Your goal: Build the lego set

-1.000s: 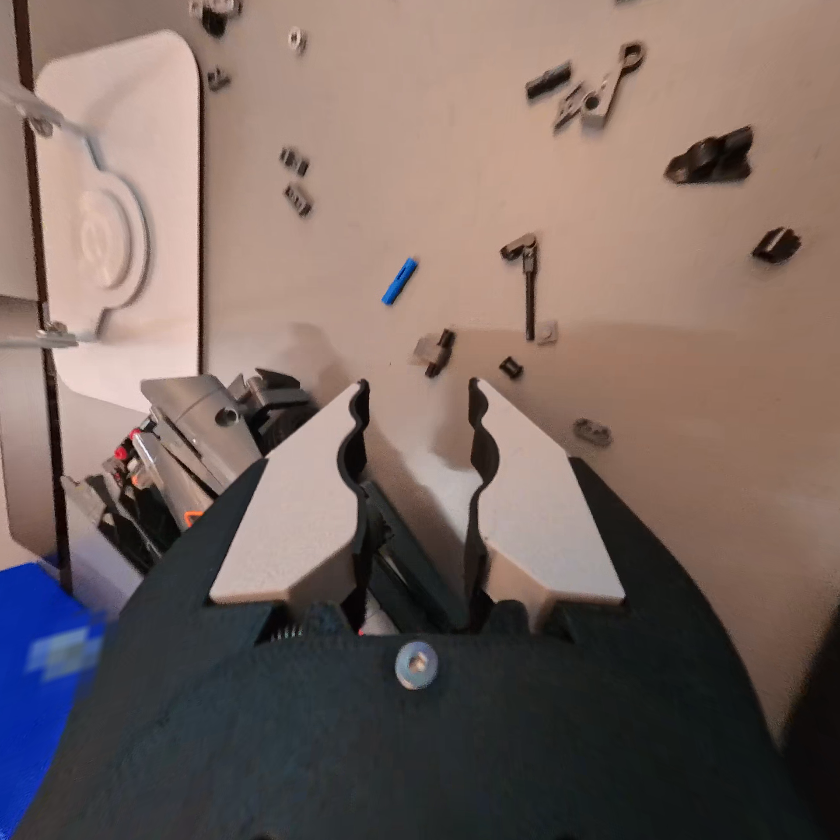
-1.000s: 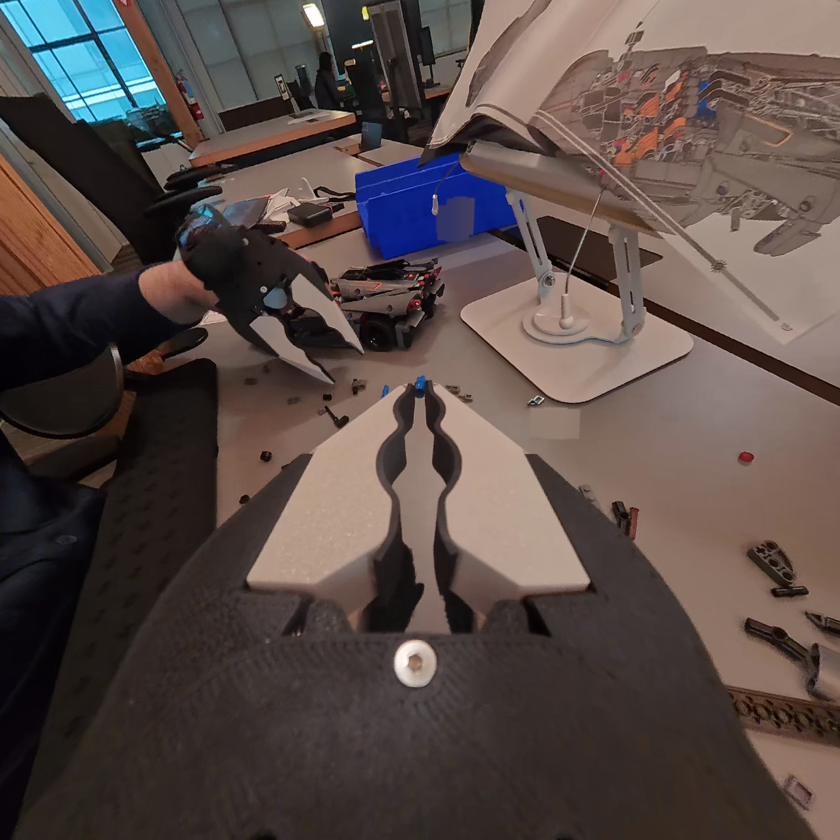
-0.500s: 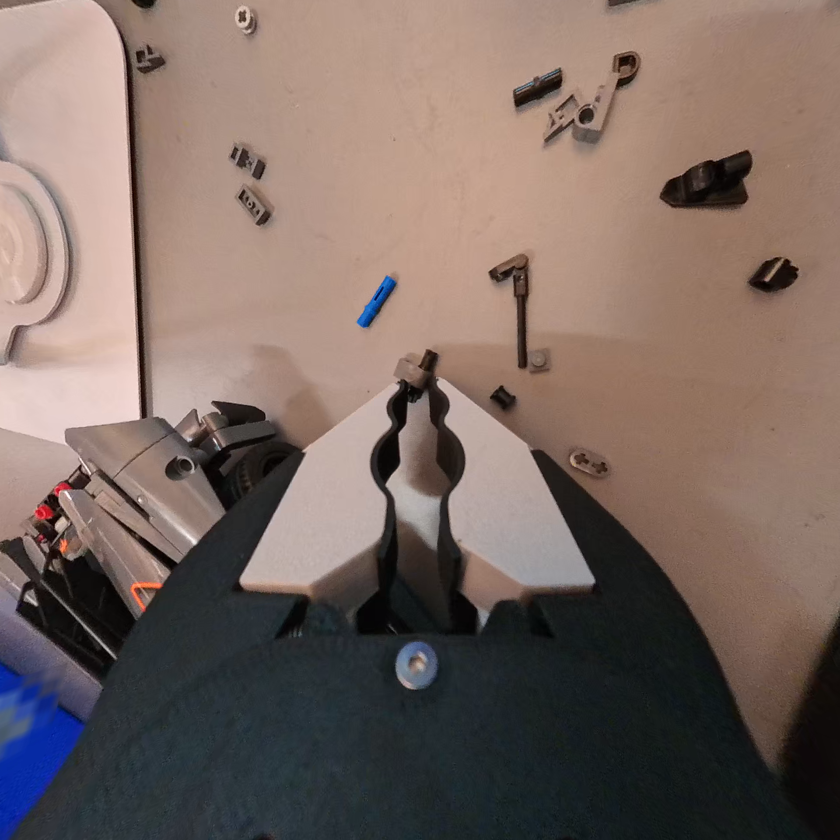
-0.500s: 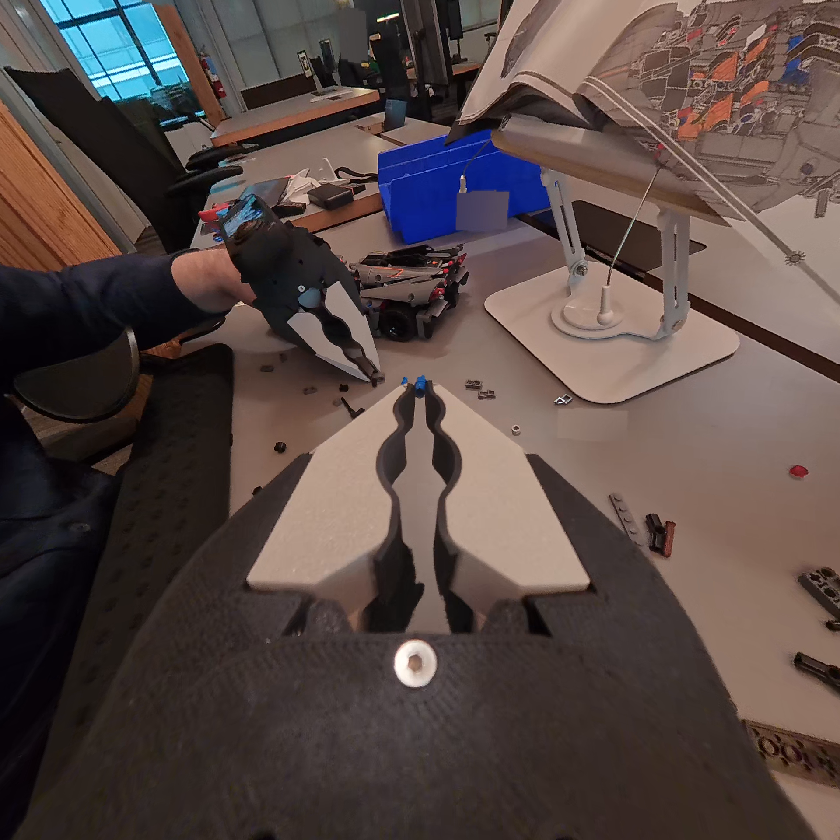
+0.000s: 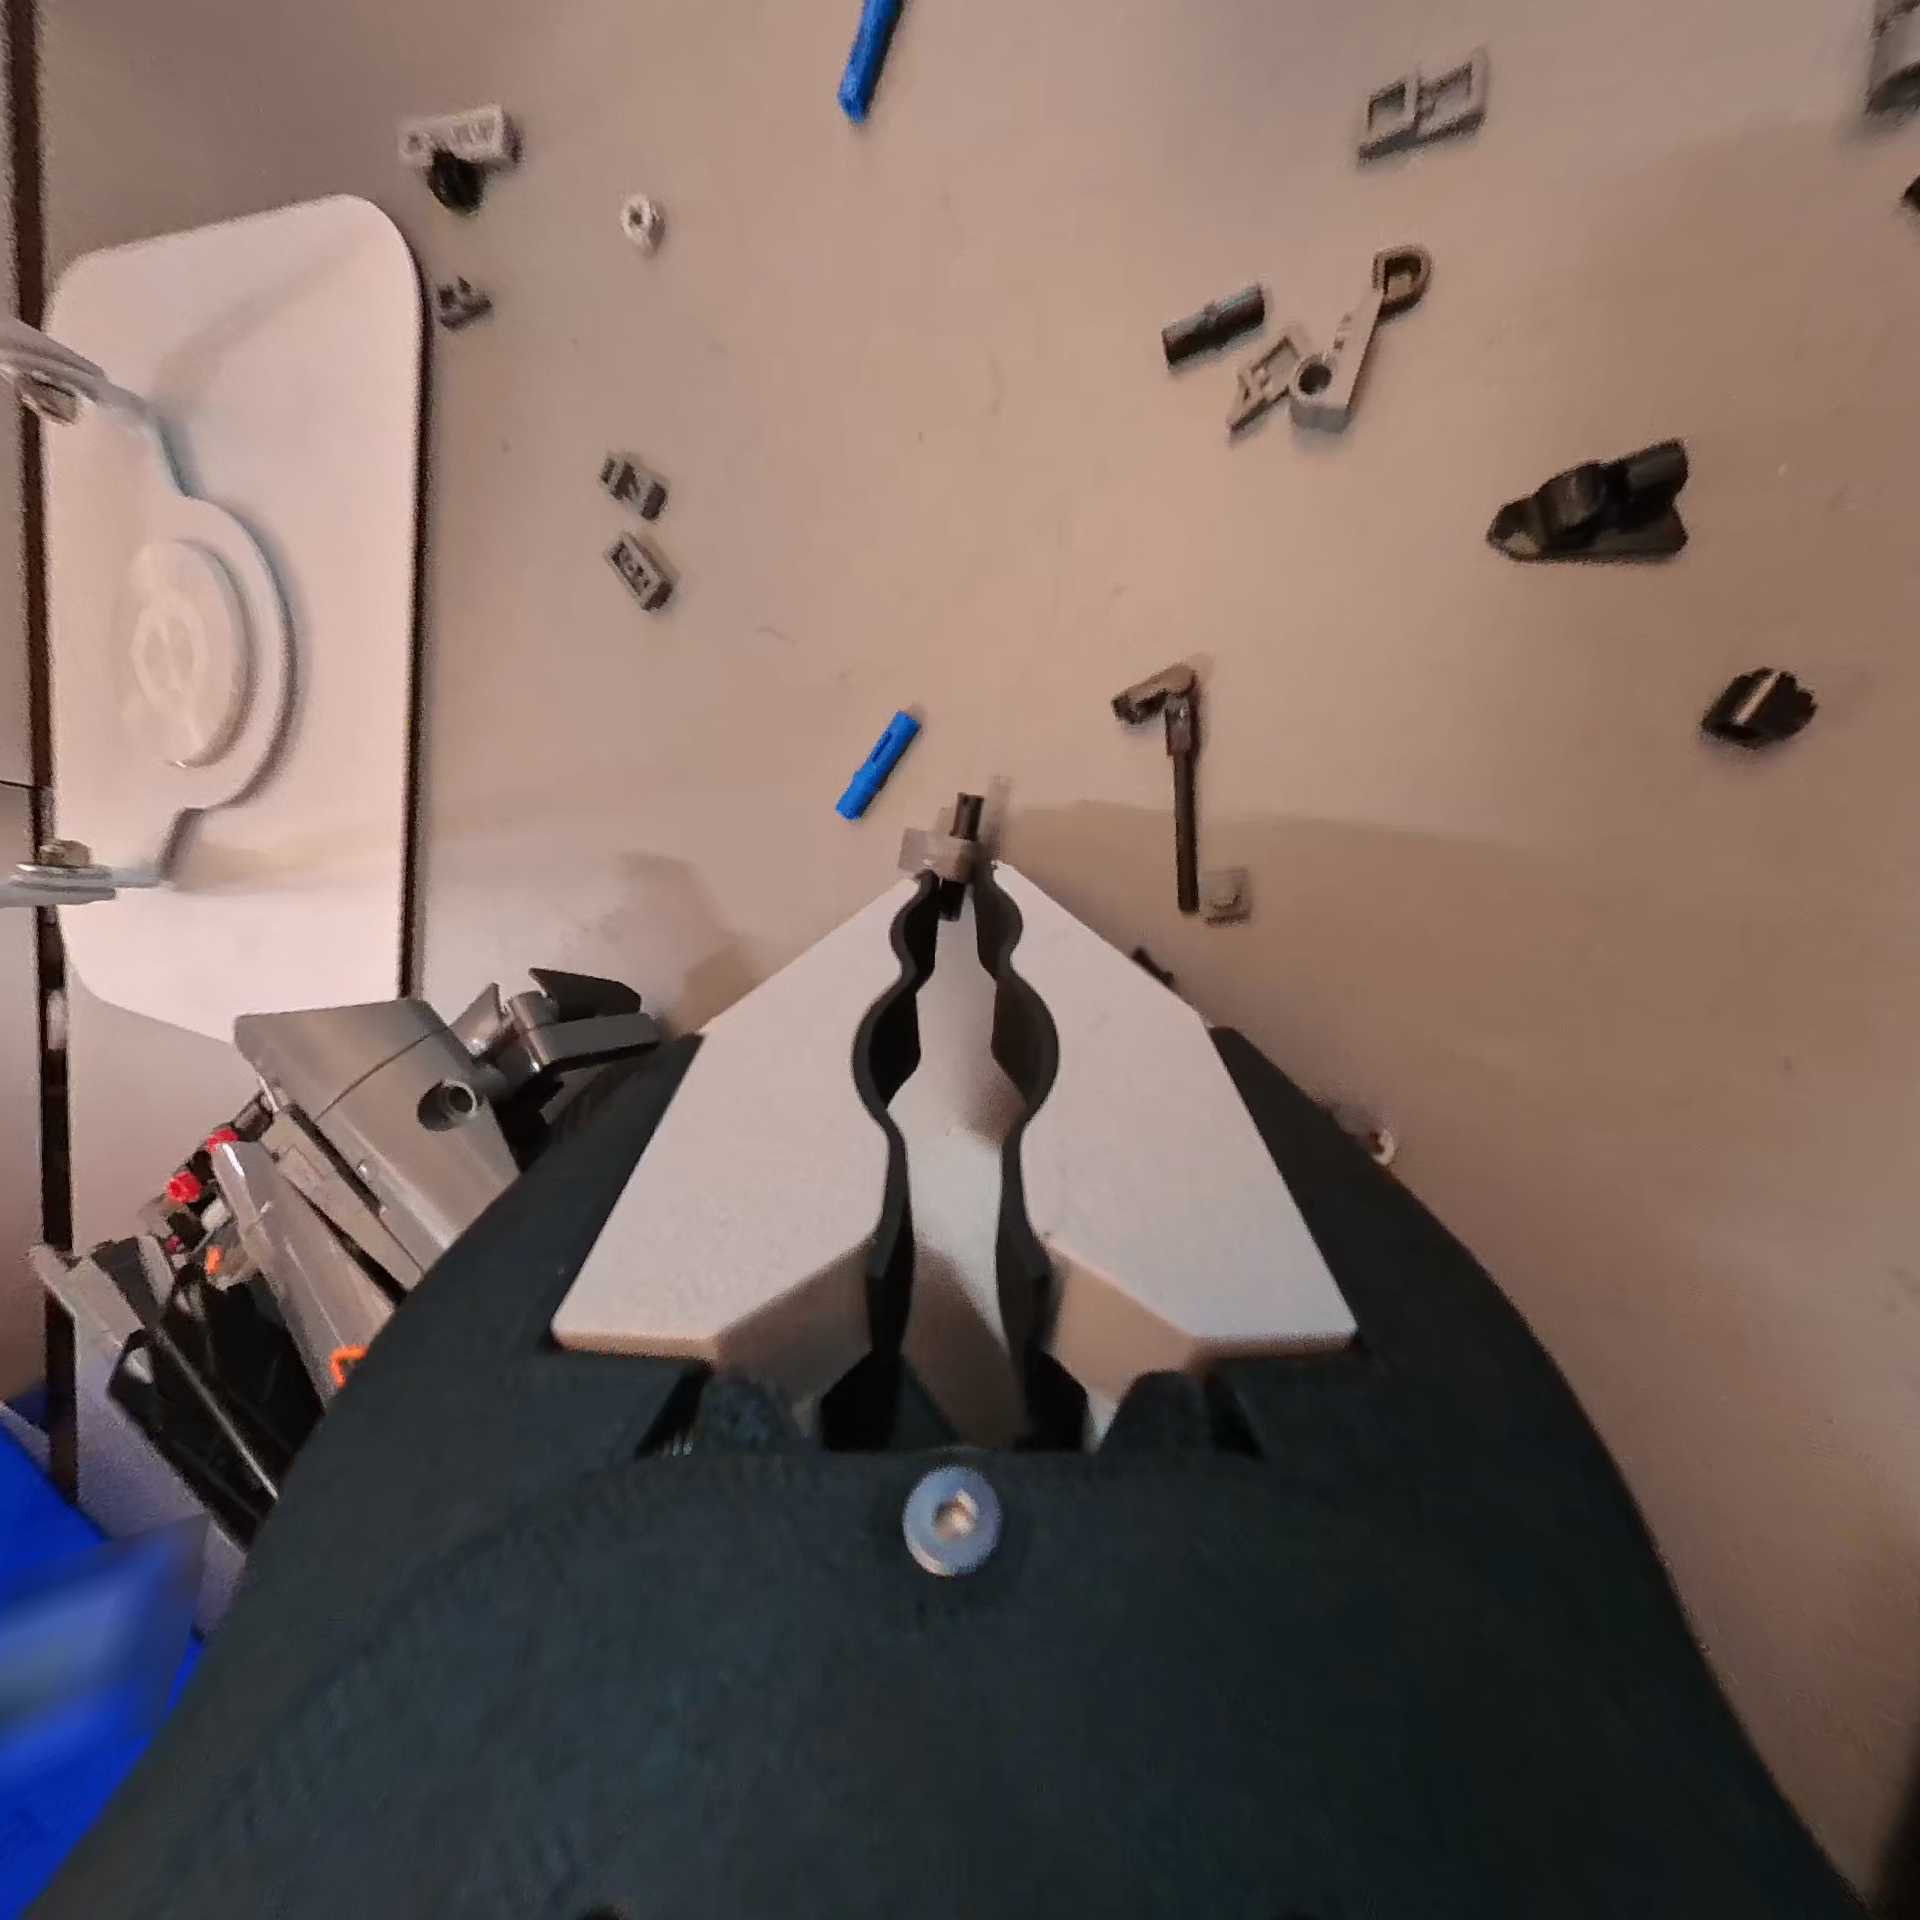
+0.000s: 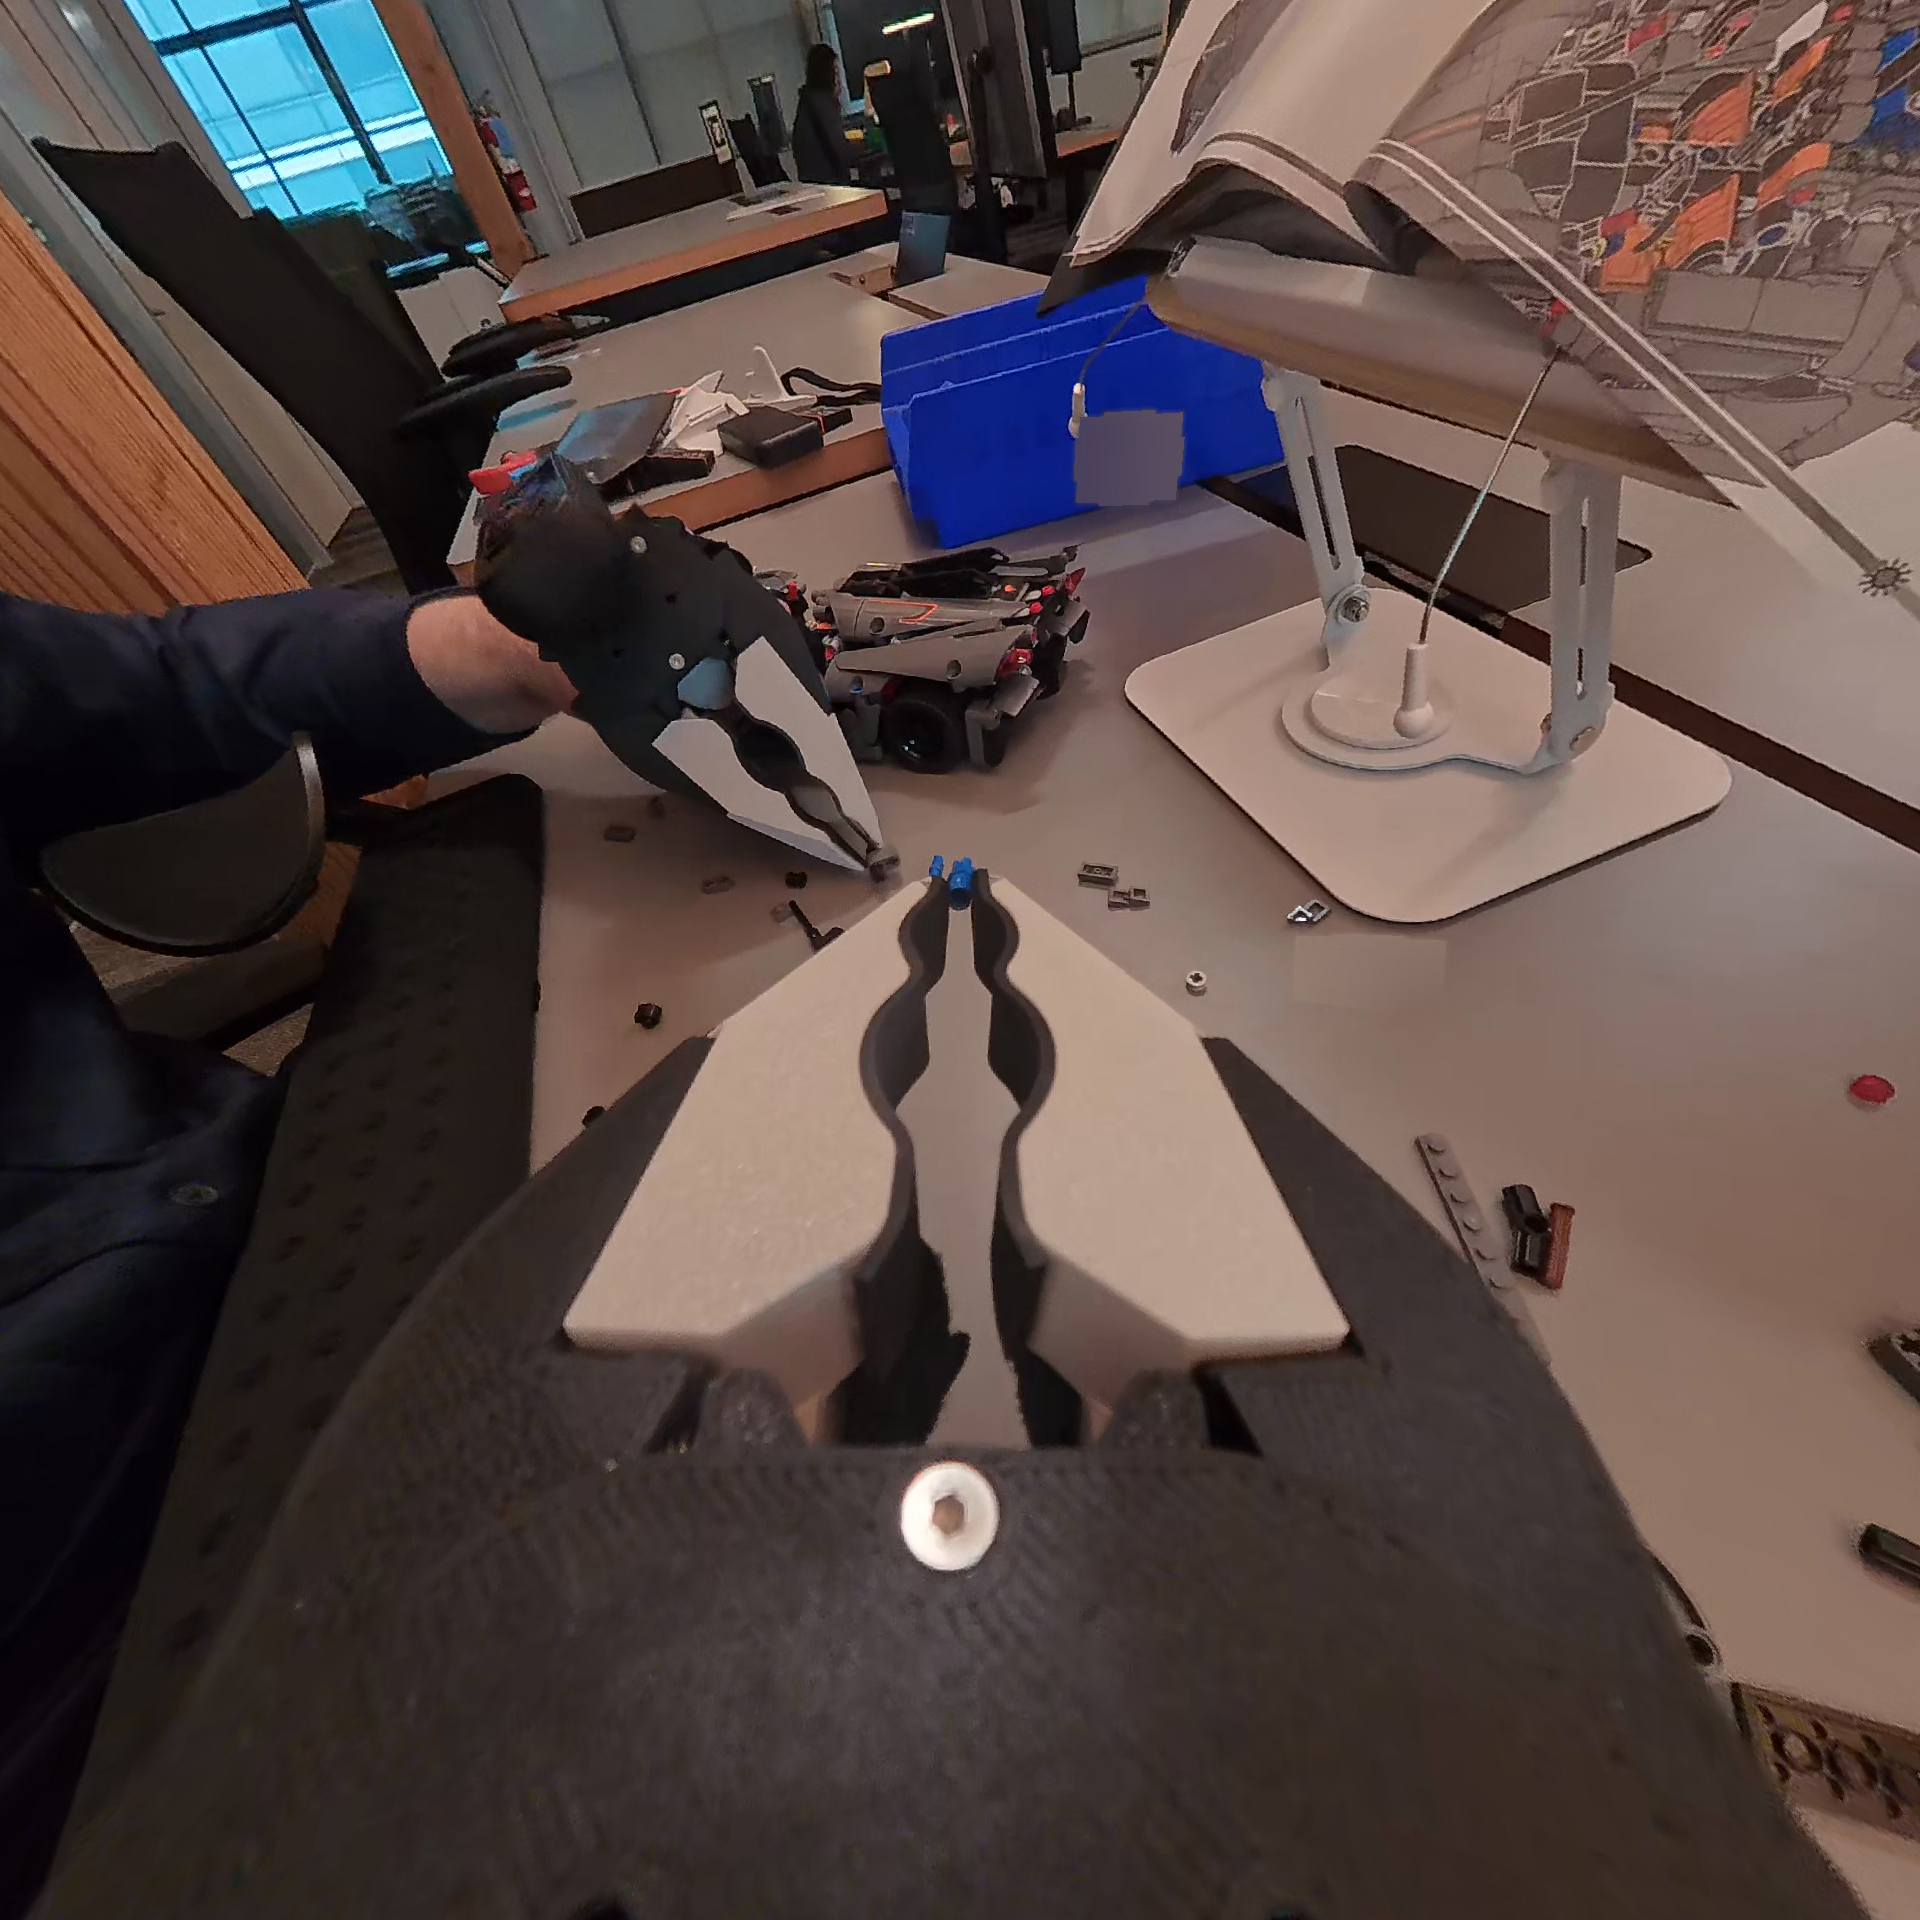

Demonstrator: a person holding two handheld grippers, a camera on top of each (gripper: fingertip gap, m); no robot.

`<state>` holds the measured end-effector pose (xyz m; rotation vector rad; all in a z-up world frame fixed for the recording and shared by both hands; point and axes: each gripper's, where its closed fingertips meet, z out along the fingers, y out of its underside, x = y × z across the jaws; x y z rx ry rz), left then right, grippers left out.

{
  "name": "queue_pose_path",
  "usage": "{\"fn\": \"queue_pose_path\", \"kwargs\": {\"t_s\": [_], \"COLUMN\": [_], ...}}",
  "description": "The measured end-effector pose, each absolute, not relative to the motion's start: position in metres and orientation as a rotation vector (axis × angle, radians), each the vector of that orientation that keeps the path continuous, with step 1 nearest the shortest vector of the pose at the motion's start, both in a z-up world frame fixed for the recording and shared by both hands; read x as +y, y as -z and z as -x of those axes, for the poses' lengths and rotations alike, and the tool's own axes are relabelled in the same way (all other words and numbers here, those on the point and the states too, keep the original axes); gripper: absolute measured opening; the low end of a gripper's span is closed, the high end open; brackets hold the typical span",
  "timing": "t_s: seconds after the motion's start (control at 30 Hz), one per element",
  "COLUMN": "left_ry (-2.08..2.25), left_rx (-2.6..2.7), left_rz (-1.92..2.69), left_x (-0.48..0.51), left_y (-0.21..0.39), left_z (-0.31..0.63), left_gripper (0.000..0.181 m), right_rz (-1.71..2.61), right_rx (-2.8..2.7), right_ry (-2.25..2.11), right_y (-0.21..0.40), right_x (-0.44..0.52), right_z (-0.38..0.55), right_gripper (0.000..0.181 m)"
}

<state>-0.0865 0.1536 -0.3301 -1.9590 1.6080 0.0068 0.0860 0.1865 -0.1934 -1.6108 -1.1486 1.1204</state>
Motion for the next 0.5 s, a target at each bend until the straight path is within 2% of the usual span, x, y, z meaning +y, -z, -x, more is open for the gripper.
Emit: {"fn": "queue_pose_path", "kwargs": {"t_s": [0.5], "left_ry": [0.105], "left_rx": [1.463], "left_rz": [1.790], "left_x": [0.171], "left_y": [0.292], "left_z": [0.038], "left_gripper": [0.003], "right_rz": [1.614], "right_rx": [-1.189], "right_ry": [-1.099], "right_y": [0.206], "right_x": [0.187], "right_z": [-0.077], "right_gripper": [0.002]}}
